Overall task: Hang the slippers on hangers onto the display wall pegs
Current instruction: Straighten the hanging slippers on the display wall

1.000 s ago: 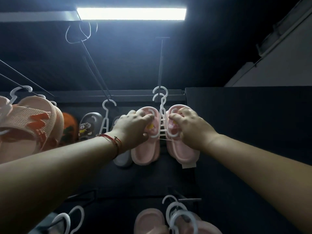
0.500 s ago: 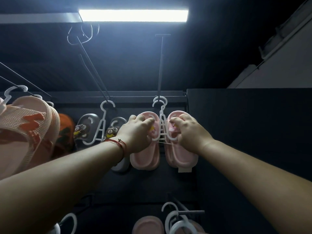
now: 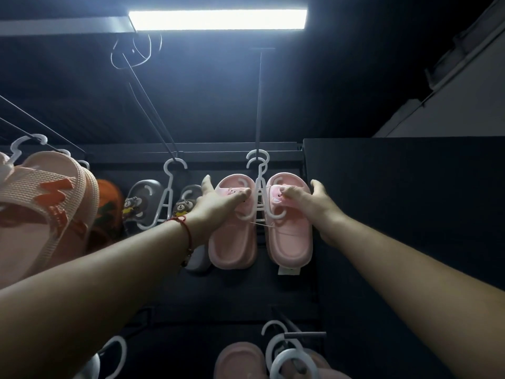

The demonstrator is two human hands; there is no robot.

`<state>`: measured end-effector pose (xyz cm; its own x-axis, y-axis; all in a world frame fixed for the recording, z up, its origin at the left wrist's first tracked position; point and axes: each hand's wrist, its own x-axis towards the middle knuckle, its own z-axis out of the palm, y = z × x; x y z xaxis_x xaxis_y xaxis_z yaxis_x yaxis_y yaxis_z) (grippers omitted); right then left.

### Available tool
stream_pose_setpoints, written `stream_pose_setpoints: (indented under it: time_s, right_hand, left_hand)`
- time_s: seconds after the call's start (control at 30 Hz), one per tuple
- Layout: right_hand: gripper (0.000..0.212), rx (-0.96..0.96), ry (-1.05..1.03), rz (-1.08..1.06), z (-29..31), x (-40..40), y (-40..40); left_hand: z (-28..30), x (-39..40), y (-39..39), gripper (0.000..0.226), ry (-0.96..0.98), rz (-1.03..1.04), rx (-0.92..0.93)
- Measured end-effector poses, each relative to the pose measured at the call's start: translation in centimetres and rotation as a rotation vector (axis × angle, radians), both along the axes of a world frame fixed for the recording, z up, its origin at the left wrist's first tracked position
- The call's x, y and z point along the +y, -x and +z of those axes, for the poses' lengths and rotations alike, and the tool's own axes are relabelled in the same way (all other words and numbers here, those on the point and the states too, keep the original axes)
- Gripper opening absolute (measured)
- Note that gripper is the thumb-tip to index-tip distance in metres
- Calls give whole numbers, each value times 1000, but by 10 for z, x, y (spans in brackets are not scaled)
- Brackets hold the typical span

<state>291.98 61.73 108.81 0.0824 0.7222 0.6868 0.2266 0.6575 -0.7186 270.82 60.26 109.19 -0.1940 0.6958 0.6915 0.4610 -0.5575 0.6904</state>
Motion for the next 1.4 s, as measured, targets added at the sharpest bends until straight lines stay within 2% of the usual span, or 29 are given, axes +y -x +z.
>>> stream_pose_setpoints:
  time_s: [0.07, 0.17, 0.2, 0.37, 0.5, 0.67, 0.8, 0.93, 1.03, 1.1, 1.2, 1.3, 1.4]
  right_hand:
    - [128, 53, 66, 53, -1, 9, 4]
    - [127, 102, 59, 89, -2, 33, 8]
    - [126, 111, 48, 91, -2, 40, 9]
    - [125, 104, 35, 71, -6, 41, 17]
    - [128, 103, 55, 81, -7, 39, 17]
    - [110, 94, 79, 104, -7, 41, 11]
    - [110, 67, 106, 88, -3, 32, 5]
    - [109, 16, 123, 76, -4, 7, 1]
    - [107, -23, 112, 56, -12, -21, -5]
    - [98, -104, 73, -12, -26, -40, -12]
    - [83, -335, -25, -181, -64, -72, -25]
    - [79, -513, -83, -258, -114, -99, -38]
    - [77, -580, -58, -280, -155, -129, -46]
  left_hand:
    - [-2, 7, -4, 123, 51, -99, -113]
    - [-6, 17, -11, 108, 67, -176, -202]
    - [-9, 18, -13, 105, 68, -167, -197]
    - [-14, 38, -11, 118, 27, -75, -152]
    - [-13, 42, -11, 101, 34, -52, -119]
    - [-14, 40, -8, 125, 53, -57, -104]
    - [-14, 35, -9, 123, 70, -13, -62]
    - [-16, 17, -1, 131, 66, -37, -64]
    - [-28, -5, 7, 113, 59, 7, 65]
    - [-42, -36, 7, 110, 63, 87, 201]
    - [-73, -86, 10, 105, 48, 196, 501]
    - [-116, -127, 18, 96, 37, 271, 792]
    - [-153, -154, 28, 93, 37, 253, 881]
